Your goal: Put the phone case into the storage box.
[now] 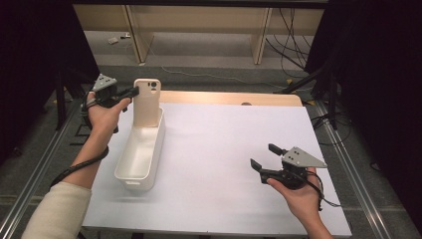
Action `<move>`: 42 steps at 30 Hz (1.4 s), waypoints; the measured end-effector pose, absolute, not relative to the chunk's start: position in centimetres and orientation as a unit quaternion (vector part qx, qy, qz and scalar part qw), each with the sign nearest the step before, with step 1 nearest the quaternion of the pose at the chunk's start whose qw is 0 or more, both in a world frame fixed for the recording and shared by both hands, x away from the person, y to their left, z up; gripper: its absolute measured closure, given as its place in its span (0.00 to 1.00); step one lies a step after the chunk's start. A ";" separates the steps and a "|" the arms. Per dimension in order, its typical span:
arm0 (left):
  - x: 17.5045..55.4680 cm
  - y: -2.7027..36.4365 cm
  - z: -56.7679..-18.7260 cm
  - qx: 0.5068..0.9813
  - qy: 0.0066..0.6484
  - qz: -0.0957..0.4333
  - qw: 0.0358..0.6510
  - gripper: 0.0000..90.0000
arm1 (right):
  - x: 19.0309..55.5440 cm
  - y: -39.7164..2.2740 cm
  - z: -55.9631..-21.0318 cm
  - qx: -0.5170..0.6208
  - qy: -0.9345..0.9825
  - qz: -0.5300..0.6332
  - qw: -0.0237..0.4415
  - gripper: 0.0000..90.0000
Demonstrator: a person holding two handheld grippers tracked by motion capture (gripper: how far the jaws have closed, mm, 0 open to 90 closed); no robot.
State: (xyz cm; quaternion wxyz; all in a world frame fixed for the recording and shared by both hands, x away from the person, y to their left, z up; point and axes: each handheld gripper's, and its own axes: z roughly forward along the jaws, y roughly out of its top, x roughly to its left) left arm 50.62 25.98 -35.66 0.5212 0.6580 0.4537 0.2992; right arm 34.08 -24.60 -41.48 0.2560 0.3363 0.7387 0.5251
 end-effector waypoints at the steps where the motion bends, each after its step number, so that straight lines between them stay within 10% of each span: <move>1: 50.7 26.0 -35.7 0.658 0.454 0.299 0.521 0.91 | 34.1 -24.5 -41.5 0.336 0.736 0.529 0.256 0.23; 42: 51.5 26.0 -36.6 0.659 0.463 0.298 0.511 0.91 | 34.1 -24.6 -41.5 0.335 0.739 0.528 0.252 0.23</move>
